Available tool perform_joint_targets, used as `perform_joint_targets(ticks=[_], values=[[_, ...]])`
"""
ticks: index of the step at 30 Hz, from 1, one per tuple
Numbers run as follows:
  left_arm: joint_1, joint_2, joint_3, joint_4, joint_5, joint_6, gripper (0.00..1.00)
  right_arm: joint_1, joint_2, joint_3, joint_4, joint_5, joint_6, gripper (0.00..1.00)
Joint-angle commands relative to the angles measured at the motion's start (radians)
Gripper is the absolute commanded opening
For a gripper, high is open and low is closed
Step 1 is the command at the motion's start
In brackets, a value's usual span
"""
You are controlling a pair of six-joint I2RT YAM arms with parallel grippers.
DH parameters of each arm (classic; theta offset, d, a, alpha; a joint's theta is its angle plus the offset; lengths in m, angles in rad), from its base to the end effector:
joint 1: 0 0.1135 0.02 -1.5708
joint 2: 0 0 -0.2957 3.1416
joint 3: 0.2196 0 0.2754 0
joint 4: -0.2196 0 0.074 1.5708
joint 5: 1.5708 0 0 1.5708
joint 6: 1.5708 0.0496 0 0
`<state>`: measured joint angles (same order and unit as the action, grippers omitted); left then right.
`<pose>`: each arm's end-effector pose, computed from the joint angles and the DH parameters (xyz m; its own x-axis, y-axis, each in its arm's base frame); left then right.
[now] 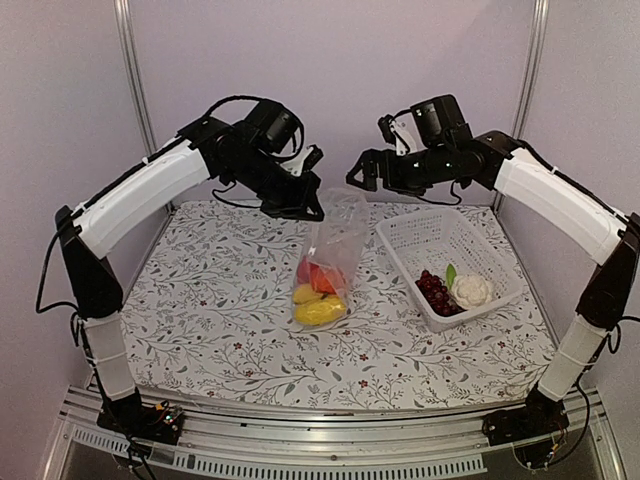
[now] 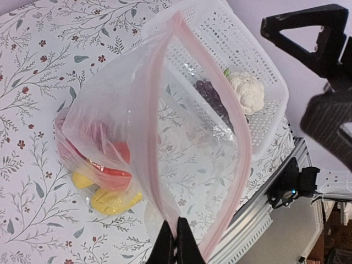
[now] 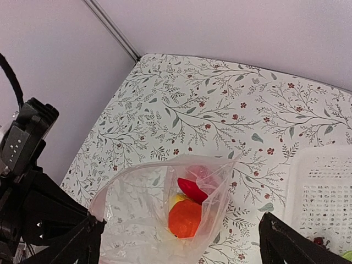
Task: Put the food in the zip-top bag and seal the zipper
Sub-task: Adjust the zipper food storage bag at the center of the board.
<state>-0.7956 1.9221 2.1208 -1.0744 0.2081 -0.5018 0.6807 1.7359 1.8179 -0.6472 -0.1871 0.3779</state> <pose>0.3089 -0.3299 0.4089 -0.8519 0.1970 -0.4852 0.4354 0.7813 -0.4472 0.3324 0.2811 0.4213 -0.6600 -0.0680 -0.7481 -0.5346 0.7422 0.4042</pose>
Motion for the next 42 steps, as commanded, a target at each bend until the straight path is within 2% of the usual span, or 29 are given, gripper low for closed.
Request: perform_joint_targets(ticks=[1, 3, 5, 9, 12, 14, 16, 19, 22, 24, 30, 31, 35, 36, 39, 42], values=[[-0.013, -0.044, -0.036, 0.008, -0.008, 0.001, 0.0, 0.002, -0.011, -0.019, -0.124, 0.171, -0.008, 0.99], [-0.014, -0.043, -0.04, 0.012, -0.003, -0.001, 0.0, 0.001, 0.039, 0.001, -0.166, 0.153, -0.009, 0.97], [-0.016, -0.041, -0.036, 0.013, 0.0, -0.008, 0.0, 0.002, 0.08, -0.001, -0.163, 0.128, -0.011, 0.87], [-0.02, -0.031, -0.024, 0.013, 0.012, -0.02, 0.01, 0.001, 0.108, -0.003, -0.122, 0.104, 0.004, 0.58], [-0.021, -0.012, -0.004, -0.019, -0.025, -0.031, 0.03, 0.0, 0.138, 0.049, -0.134, 0.067, 0.013, 0.26], [-0.019, 0.021, 0.037, -0.085, -0.091, -0.047, 0.0, 0.002, 0.154, 0.116, -0.176, 0.063, 0.019, 0.09], [-0.012, 0.074, 0.112, -0.188, -0.18, -0.055, 0.0, 0.002, 0.157, 0.195, -0.235, 0.075, 0.03, 0.0], [0.025, 0.18, 0.3, -0.403, -0.371, -0.019, 0.0, 0.002, 0.134, 0.308, -0.287, 0.09, 0.046, 0.0], [0.081, 0.127, 0.277, -0.395, -0.431, -0.058, 0.0, 0.002, 0.096, 0.319, -0.285, 0.099, 0.065, 0.0], [0.073, 0.11, 0.304, -0.356, -0.436, -0.047, 0.0, 0.001, 0.099, 0.31, -0.284, 0.069, 0.078, 0.01], [0.048, -0.008, 0.095, -0.068, -0.3, -0.023, 0.0, 0.001, 0.151, 0.27, -0.273, 0.002, 0.117, 0.14], [0.049, -0.005, 0.1, -0.064, -0.296, -0.029, 0.0, 0.002, 0.146, 0.265, -0.265, -0.002, 0.122, 0.17], [0.046, 0.024, 0.14, -0.094, -0.292, -0.04, 0.0, 0.0, 0.095, 0.25, -0.24, 0.006, 0.11, 0.47], [0.047, 0.024, 0.134, -0.088, -0.289, -0.039, 0.0, -0.005, 0.073, 0.236, -0.242, 0.003, 0.106, 0.52], [0.047, 0.032, 0.128, -0.092, -0.269, -0.033, 0.0, -0.041, 0.003, 0.171, -0.266, 0.005, 0.093, 0.58], [0.046, 0.034, 0.115, -0.092, -0.254, -0.03, 0.0, -0.103, -0.091, 0.0, -0.255, 0.04, 0.072, 0.62]])
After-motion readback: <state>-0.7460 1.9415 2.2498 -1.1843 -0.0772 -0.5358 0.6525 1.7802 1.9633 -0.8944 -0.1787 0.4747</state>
